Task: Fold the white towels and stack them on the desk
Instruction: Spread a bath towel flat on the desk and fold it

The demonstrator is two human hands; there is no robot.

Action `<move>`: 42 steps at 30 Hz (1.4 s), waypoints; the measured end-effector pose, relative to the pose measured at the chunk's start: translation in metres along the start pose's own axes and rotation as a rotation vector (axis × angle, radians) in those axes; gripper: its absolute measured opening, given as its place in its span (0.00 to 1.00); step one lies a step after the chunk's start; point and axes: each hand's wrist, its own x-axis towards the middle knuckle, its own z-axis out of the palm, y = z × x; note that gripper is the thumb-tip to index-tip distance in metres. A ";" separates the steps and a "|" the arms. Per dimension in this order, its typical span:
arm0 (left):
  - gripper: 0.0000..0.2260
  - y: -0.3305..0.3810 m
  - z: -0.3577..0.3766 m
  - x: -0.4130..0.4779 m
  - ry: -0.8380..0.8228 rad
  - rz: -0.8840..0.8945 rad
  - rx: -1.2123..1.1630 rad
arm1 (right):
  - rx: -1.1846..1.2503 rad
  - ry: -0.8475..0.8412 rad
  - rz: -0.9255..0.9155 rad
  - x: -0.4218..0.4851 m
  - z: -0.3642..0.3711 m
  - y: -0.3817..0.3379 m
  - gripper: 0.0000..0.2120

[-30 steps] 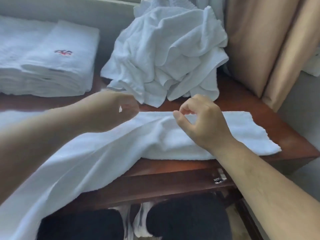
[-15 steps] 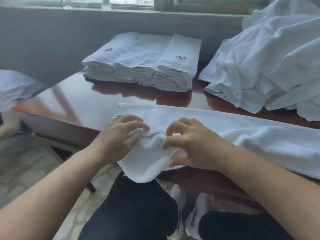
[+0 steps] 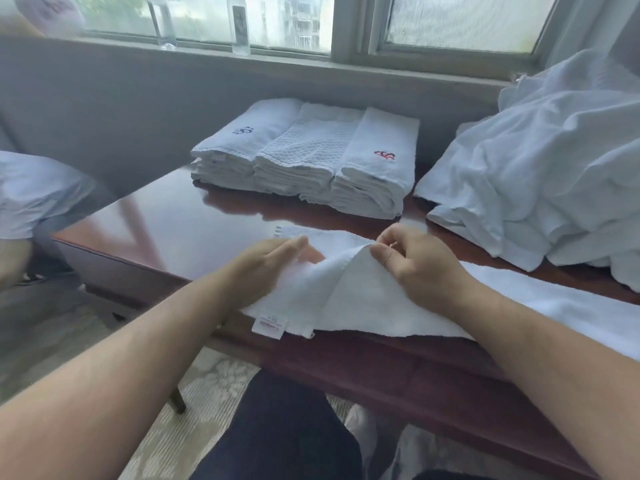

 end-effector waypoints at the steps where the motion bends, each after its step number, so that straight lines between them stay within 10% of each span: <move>1: 0.24 -0.002 -0.003 -0.003 0.001 0.007 -0.034 | -0.003 0.009 0.048 0.007 -0.002 0.004 0.09; 8: 0.18 -0.024 -0.033 -0.031 -0.042 -0.028 0.155 | -0.064 -0.108 0.302 0.028 0.000 0.032 0.11; 17: 0.17 -0.017 -0.017 -0.019 0.105 0.030 0.402 | -0.110 -0.082 0.212 0.024 0.004 0.030 0.09; 25: 0.06 -0.017 -0.025 0.016 0.286 -0.290 0.226 | -0.342 -0.077 0.087 0.033 0.003 0.022 0.07; 34: 0.24 -0.014 -0.042 0.014 -0.062 -0.262 0.313 | -0.509 -0.128 0.110 0.057 0.016 0.035 0.08; 38: 0.04 -0.018 -0.028 0.023 0.192 -0.188 0.499 | -0.489 -0.093 0.087 0.057 0.022 0.042 0.08; 42: 0.18 -0.017 -0.023 0.027 0.403 -0.359 0.372 | -0.403 -0.015 0.012 0.055 0.020 0.044 0.07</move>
